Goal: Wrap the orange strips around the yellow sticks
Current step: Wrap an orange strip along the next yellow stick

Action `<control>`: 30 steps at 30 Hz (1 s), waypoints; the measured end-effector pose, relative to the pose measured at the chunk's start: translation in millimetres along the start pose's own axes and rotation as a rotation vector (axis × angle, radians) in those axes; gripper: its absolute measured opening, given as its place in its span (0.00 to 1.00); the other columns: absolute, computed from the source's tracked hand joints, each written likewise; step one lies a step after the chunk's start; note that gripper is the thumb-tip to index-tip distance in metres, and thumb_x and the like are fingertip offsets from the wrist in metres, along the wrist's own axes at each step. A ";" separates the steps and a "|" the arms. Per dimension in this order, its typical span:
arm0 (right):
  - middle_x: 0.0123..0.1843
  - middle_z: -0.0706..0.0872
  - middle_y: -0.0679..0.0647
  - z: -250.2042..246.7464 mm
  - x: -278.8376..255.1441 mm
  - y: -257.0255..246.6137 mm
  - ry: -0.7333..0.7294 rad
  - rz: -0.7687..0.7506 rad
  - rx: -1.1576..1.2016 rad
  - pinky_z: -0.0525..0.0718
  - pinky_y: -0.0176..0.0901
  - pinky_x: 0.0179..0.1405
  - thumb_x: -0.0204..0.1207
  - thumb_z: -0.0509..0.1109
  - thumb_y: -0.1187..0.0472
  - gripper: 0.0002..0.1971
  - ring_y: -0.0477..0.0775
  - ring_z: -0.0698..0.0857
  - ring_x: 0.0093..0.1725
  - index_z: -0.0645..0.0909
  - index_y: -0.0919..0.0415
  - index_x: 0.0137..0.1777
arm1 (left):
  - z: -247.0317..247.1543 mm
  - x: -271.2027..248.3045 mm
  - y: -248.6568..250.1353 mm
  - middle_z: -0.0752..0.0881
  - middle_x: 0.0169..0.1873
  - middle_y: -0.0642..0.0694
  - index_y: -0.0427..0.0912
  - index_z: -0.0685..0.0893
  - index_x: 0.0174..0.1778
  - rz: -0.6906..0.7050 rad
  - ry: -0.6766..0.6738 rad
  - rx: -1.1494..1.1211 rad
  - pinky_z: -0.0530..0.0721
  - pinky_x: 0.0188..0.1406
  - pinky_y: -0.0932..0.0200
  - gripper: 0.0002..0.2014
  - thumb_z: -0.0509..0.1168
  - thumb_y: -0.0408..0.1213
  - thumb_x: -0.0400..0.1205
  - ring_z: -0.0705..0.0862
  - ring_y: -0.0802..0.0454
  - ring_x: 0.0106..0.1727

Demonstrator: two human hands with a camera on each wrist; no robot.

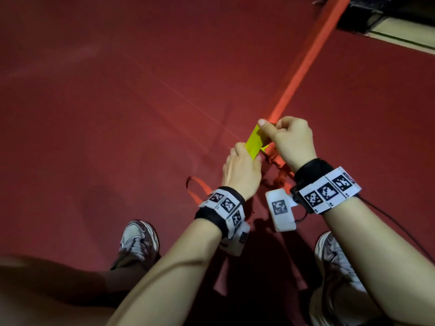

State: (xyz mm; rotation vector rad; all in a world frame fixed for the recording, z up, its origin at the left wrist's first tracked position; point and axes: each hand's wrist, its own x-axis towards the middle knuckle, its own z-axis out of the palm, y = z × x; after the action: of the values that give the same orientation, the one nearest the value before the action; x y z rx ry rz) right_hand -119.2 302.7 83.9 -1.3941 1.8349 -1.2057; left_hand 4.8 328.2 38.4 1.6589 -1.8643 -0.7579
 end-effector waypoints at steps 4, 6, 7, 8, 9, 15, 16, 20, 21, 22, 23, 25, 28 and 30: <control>0.26 0.80 0.57 -5.7 5.1 8.1 0.026 0.050 0.095 0.74 0.38 0.24 0.71 0.81 0.49 0.20 0.49 0.76 0.21 0.74 0.58 0.32 | 0.5 -2.4 2.5 0.78 0.64 0.37 0.38 0.71 0.71 0.031 0.022 0.013 0.74 0.63 0.38 0.22 0.62 0.50 0.88 0.76 0.34 0.66; 0.25 0.80 0.56 -10.8 9.7 12.6 0.002 0.085 0.130 0.76 0.47 0.26 0.67 0.82 0.47 0.22 0.54 0.76 0.23 0.72 0.55 0.28 | -6.4 4.1 -0.8 0.83 0.56 0.43 0.44 0.74 0.63 -0.002 -0.095 -0.206 0.78 0.54 0.44 0.20 0.66 0.54 0.84 0.81 0.37 0.59; 0.22 0.80 0.51 -13.7 11.1 13.7 -0.026 0.084 0.135 0.74 0.46 0.26 0.68 0.82 0.48 0.22 0.52 0.75 0.22 0.71 0.55 0.28 | -11.1 6.8 -2.3 0.84 0.50 0.47 0.47 0.75 0.57 -0.039 -0.162 -0.315 0.78 0.50 0.46 0.20 0.69 0.57 0.80 0.83 0.40 0.54; 0.19 0.78 0.46 -16.0 11.6 14.1 -0.063 0.073 0.154 0.71 0.43 0.25 0.70 0.82 0.51 0.22 0.47 0.73 0.19 0.71 0.54 0.28 | -16.0 8.5 -3.9 0.85 0.43 0.49 0.48 0.77 0.52 -0.086 -0.218 -0.426 0.80 0.48 0.46 0.20 0.72 0.57 0.74 0.85 0.43 0.47; 0.18 0.77 0.43 -17.0 11.2 14.1 -0.108 0.054 0.189 0.69 0.39 0.24 0.72 0.82 0.55 0.21 0.44 0.71 0.18 0.71 0.56 0.29 | -19.3 9.4 -6.5 0.86 0.39 0.49 0.48 0.79 0.49 -0.132 -0.271 -0.531 0.82 0.46 0.45 0.19 0.75 0.55 0.71 0.86 0.45 0.41; 0.20 0.74 0.55 -17.7 4.5 2.6 -0.398 0.003 0.342 0.58 0.33 0.18 0.79 0.76 0.64 0.16 0.43 0.62 0.16 0.72 0.65 0.34 | -22.5 0.1 -17.9 0.82 0.25 0.45 0.39 0.88 0.46 -0.205 -0.494 -0.911 0.81 0.29 0.57 0.03 0.75 0.30 0.79 0.79 0.50 0.24; 0.22 0.77 0.56 -19.8 4.9 1.4 -0.432 0.020 0.365 0.60 0.33 0.18 0.81 0.74 0.64 0.15 0.43 0.63 0.17 0.74 0.65 0.35 | -22.3 -0.4 -18.8 0.78 0.24 0.45 0.39 0.88 0.44 -0.188 -0.479 -0.945 0.79 0.28 0.57 0.03 0.75 0.29 0.78 0.76 0.50 0.23; 0.32 0.90 0.60 -31.6 9.6 2.3 -0.452 0.059 0.395 0.72 0.35 0.18 0.84 0.67 0.69 0.11 0.48 0.73 0.18 0.78 0.65 0.38 | -23.2 0.4 -21.1 0.75 0.22 0.45 0.38 0.86 0.41 -0.133 -0.394 -0.919 0.75 0.26 0.58 0.05 0.73 0.25 0.80 0.71 0.50 0.21; 0.31 0.90 0.60 -34.2 11.5 1.9 -0.440 0.065 0.377 0.75 0.35 0.18 0.84 0.66 0.70 0.10 0.48 0.75 0.18 0.78 0.66 0.39 | -23.7 0.7 -21.2 0.75 0.22 0.45 0.38 0.86 0.41 -0.121 -0.370 -0.891 0.76 0.26 0.58 0.05 0.73 0.25 0.80 0.72 0.50 0.20; 0.30 0.89 0.60 -36.4 11.7 -0.9 -0.432 0.070 0.351 0.77 0.35 0.18 0.84 0.67 0.71 0.09 0.48 0.78 0.19 0.78 0.67 0.40 | -24.2 1.4 -21.1 0.76 0.21 0.45 0.38 0.86 0.40 -0.111 -0.338 -0.857 0.76 0.25 0.58 0.06 0.74 0.25 0.80 0.72 0.49 0.20; 0.28 0.89 0.60 -37.8 11.9 -3.7 -0.419 0.066 0.310 0.78 0.36 0.18 0.83 0.68 0.71 0.09 0.48 0.79 0.19 0.79 0.68 0.40 | -23.2 2.6 -21.0 0.77 0.21 0.45 0.38 0.86 0.40 -0.104 -0.302 -0.820 0.76 0.25 0.59 0.06 0.75 0.26 0.79 0.73 0.49 0.20; 0.26 0.87 0.60 -40.5 12.4 -9.1 -0.370 0.017 0.180 0.75 0.34 0.16 0.81 0.72 0.70 0.08 0.47 0.77 0.17 0.81 0.69 0.40 | -17.9 5.3 -20.1 0.78 0.21 0.46 0.40 0.85 0.38 -0.100 -0.230 -0.749 0.76 0.24 0.59 0.08 0.77 0.29 0.79 0.74 0.49 0.20; 0.26 0.88 0.57 -36.8 11.6 -13.0 -0.290 -0.052 -0.023 0.69 0.33 0.18 0.78 0.76 0.61 0.11 0.42 0.73 0.16 0.84 0.65 0.35 | -9.4 8.7 -18.1 0.81 0.21 0.54 0.51 0.85 0.32 -0.087 -0.102 -0.592 0.82 0.29 0.52 0.11 0.79 0.41 0.78 0.79 0.47 0.23; 0.27 0.89 0.53 -26.7 7.7 -12.7 -0.221 -0.053 -0.117 0.75 0.35 0.24 0.75 0.78 0.51 0.14 0.43 0.79 0.20 0.86 0.63 0.36 | -7.8 7.3 -12.0 0.87 0.30 0.50 0.55 0.86 0.38 -0.043 -0.057 -0.410 0.85 0.40 0.42 0.06 0.74 0.48 0.79 0.86 0.39 0.36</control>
State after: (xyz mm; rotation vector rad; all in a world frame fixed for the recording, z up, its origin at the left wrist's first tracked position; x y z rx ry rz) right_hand -137.8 303.5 108.1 -1.5814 1.7462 -0.9396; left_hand 17.9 319.3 35.5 1.4290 -1.5795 -1.1298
